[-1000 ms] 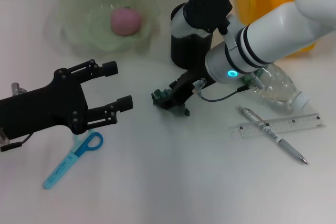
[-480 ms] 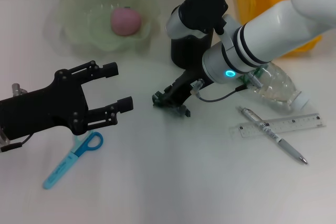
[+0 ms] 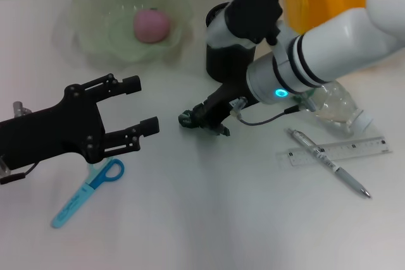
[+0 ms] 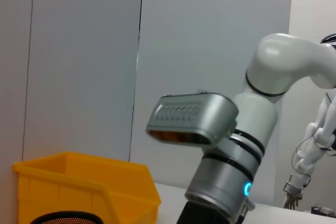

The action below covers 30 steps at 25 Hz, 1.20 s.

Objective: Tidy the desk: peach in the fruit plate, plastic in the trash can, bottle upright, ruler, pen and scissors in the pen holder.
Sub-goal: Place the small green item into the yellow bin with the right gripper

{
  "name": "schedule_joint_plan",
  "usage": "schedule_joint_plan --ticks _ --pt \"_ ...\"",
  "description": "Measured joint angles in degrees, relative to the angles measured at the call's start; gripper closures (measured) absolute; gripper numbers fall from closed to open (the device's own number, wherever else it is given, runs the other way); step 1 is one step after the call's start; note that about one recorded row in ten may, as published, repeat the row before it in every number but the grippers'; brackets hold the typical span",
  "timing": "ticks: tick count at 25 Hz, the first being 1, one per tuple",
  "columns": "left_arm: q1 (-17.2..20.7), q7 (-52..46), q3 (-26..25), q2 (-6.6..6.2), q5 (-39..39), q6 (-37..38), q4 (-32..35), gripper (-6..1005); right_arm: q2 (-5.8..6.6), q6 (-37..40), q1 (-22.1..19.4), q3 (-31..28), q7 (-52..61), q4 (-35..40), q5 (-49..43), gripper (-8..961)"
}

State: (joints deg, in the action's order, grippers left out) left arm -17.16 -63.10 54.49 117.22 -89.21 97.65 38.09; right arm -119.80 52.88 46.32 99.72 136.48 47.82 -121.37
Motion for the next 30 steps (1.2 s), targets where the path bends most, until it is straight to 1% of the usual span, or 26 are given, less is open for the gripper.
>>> schedule_joint_plan --ticks 4,6,8,10,13,16,18,19,23,27,28,29,30 --pt "0.05 0.0 -0.07 -0.05 0.01 0.07 0.01 217 -0.06 0.52 -5.2 -2.25 -2.91 5.97 1.29 922" --pt "0.21 0.0 -0.19 -0.08 0.03 0.07 0.18 217 -0.12 0.81 -7.98 -4.41 -5.59 7.74 4.15 922" --pt "0.36 0.01 -0.72 -0.15 0.12 0.27 0.17 217 -0.1 0.79 -11.1 -7.56 -10.32 8.7 9.51 922" --pt "0.4 0.04 -1.37 -0.23 0.14 0.48 0.03 217 0.13 1.57 -14.18 -10.84 -16.67 8.75 17.12 922" --pt "0.45 0.07 -1.65 -0.28 0.07 0.54 0.0 217 0.37 5.77 -19.25 -16.34 -28.1 8.49 29.43 921" --pt "0.46 0.18 -1.65 -0.31 0.06 0.54 -0.01 217 0.29 10.08 -23.33 -20.75 -36.94 7.61 38.08 921" --pt "0.51 0.78 -1.67 -0.26 0.05 0.49 -0.03 217 0.27 13.8 -26.24 -24.44 -44.6 4.65 46.06 921" --pt "0.53 1.03 -1.67 -0.19 0.04 0.42 -0.03 217 0.27 13.8 -26.24 -24.44 -44.6 4.65 46.06 921" --pt "0.55 1.4 -1.68 -0.04 0.01 0.19 -0.03 217 0.29 14.44 -27.78 -30.29 -51.58 -0.42 52.74 922" --pt "0.55 1.43 -1.68 -0.02 0.0 0.25 -0.03 216 0.41 14.06 -27.6 -39.21 -58.55 -5.76 58.5 922" --pt "0.55 1.44 -1.68 -0.01 0.0 0.28 -0.03 216 0.46 13.24 -27.04 -42.72 -60.23 -6.78 58.64 922" --pt "0.55 1.44 -1.68 -0.01 0.0 0.28 -0.03 216 0.46 13.24 -27.04 -42.72 -60.23 -6.78 58.64 922" --pt "0.56 1.44 -1.68 0.0 0.0 0.32 -0.05 216 0.52 11.78 -26.57 -44.91 -61.38 -7.4 58.61 922"
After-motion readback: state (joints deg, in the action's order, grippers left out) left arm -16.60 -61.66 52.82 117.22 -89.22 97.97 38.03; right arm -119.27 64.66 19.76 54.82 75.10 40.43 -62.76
